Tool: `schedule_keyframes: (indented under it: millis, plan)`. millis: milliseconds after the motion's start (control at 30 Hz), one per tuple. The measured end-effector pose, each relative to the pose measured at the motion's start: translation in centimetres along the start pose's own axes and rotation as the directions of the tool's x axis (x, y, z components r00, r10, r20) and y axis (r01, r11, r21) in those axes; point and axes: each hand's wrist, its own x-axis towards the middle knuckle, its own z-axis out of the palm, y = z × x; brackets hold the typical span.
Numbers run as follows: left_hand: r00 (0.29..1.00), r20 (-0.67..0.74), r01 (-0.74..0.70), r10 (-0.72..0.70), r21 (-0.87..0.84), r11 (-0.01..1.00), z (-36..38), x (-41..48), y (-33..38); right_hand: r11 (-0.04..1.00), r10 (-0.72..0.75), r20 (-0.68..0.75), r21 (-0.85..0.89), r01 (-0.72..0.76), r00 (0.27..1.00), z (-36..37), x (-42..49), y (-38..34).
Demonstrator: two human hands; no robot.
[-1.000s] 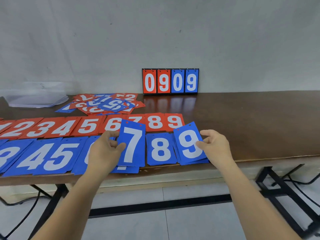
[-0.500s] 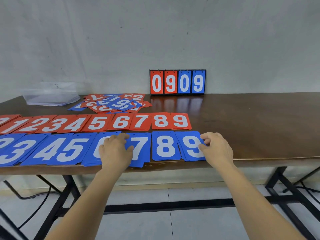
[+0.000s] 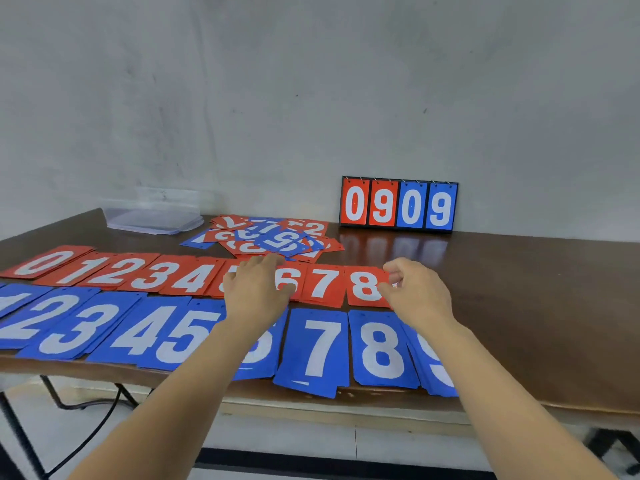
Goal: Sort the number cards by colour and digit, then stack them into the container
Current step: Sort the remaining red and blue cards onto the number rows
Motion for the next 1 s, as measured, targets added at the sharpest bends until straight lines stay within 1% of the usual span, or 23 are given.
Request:
schedule_keyframes:
  millis: [133, 267, 400, 533, 700, 800, 933, 1000]
  plan:
    - [1.000, 0.000, -0.008, 0.008, 0.018, 1.000, -0.1, 4.9, -2.9, 0.999, -0.029, 0.006, -0.036, 0.029, 1.000, 2.0, 4.1, -3.8]
    - [1.000, 0.018, -0.023, 0.022, 0.043, 0.999, 0.1, 10.2, -6.5, 0.998, -0.026, 0.029, -0.063, 0.028, 0.999, 5.0, 8.0, -6.8]
    - [0.997, 0.050, -0.061, 0.058, 0.047, 0.997, 1.1, 15.1, -9.9, 0.995, 0.030, 0.066, -0.094, -0.024, 0.997, 8.3, 11.4, -9.1]
    - [0.987, 0.101, -0.133, 0.123, 0.099, 0.986, 2.8, 19.5, -12.1, 0.983, 0.089, 0.082, -0.166, -0.075, 0.993, 11.7, 14.4, -10.9]
    - [0.968, 0.182, -0.196, 0.173, 0.120, 0.973, 6.2, 23.2, -13.1, 0.972, 0.143, 0.142, -0.208, -0.111, 0.979, 16.0, 17.2, -12.1]
    - [0.952, 0.238, -0.224, 0.194, 0.108, 0.969, 8.2, 24.7, -12.8, 0.965, 0.132, 0.158, -0.247, -0.090, 0.979, 18.0, 18.5, -12.3]
    - [0.941, 0.293, -0.202, 0.171, 0.081, 0.976, 10.6, 26.3, -11.9, 0.948, 0.162, 0.211, -0.306, -0.092, 0.964, 20.4, 20.4, -12.2]
    - [0.931, 0.338, -0.189, 0.139, 0.117, 0.975, 11.3, 26.7, -11.3, 0.939, 0.193, 0.239, -0.326, -0.109, 0.952, 21.2, 21.0, -12.0]
